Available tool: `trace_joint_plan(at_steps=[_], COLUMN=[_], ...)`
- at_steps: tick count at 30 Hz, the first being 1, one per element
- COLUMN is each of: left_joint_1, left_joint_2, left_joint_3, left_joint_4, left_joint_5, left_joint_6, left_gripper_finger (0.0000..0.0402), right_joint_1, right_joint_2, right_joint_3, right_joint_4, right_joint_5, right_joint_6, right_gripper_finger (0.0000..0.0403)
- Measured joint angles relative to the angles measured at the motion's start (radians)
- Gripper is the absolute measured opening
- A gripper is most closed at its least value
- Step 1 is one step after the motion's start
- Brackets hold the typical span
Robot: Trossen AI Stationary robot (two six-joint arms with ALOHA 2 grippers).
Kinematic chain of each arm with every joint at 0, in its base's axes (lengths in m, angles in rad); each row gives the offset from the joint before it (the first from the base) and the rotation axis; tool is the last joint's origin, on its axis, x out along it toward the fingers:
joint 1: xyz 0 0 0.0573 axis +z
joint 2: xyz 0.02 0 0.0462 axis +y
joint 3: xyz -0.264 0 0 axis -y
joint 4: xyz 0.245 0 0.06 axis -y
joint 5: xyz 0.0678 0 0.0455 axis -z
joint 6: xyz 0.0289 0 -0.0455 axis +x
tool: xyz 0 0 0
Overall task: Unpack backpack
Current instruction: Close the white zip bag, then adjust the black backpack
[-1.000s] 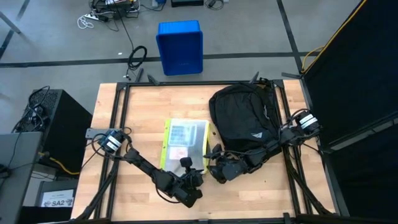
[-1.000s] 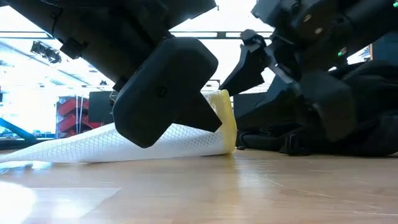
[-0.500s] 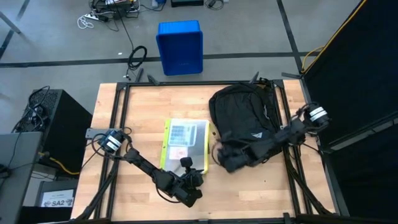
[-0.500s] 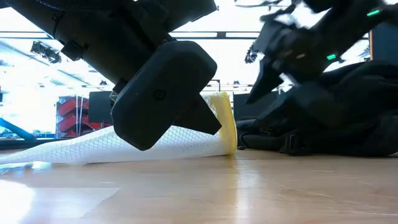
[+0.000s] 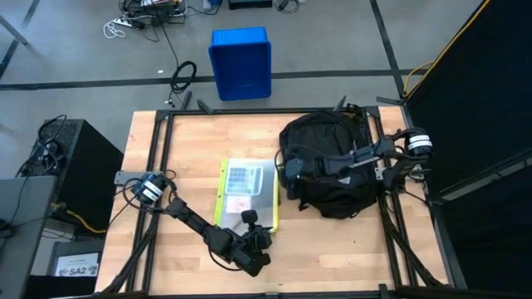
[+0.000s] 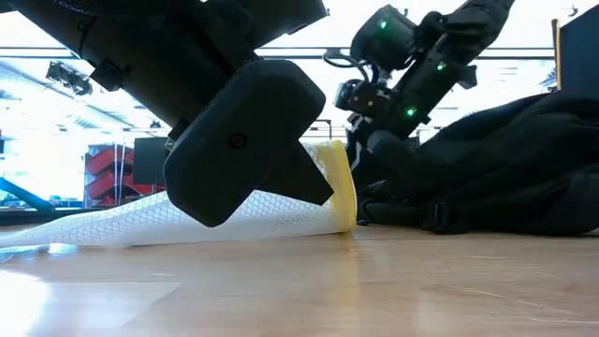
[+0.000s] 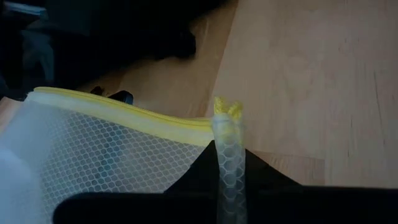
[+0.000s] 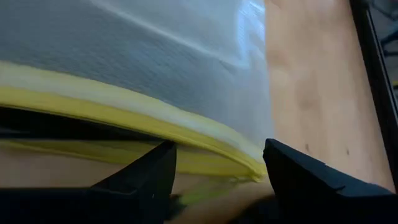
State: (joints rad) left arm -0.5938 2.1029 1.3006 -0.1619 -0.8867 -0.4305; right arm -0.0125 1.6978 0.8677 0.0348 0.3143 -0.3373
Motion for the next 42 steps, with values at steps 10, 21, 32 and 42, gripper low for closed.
trace_joint_plan(at_steps=[10,21,32,42], left_joint_1=[0.0,0.0,-0.01,-0.015], left_joint_2=[0.0,-0.001,-0.092,-0.206], left_joint_3=[0.0,0.0,-0.001,-0.001], left_joint_4=[0.002,0.005,0.0,-0.024], left_joint_5=[0.002,0.0,-0.067,-0.164], left_joint_6=[0.0,0.004,-0.024,0.036], left_gripper_finger=[0.0,0.0,0.0,0.0], right_joint_1=[-0.135,-0.148,-0.111,-0.052], right_joint_2=[0.089,0.146,-0.095,-0.342], right_joint_3=[0.001,0.001,-0.002,-0.002], right_joint_4=[0.074,0.087,-0.168,-0.35], right_joint_5=[-0.181,-0.188,-0.179,-0.184], right_joint_6=[-0.003,-0.008,0.1,0.111], right_gripper_finger=[0.0166,0.0013,0.0,0.0])
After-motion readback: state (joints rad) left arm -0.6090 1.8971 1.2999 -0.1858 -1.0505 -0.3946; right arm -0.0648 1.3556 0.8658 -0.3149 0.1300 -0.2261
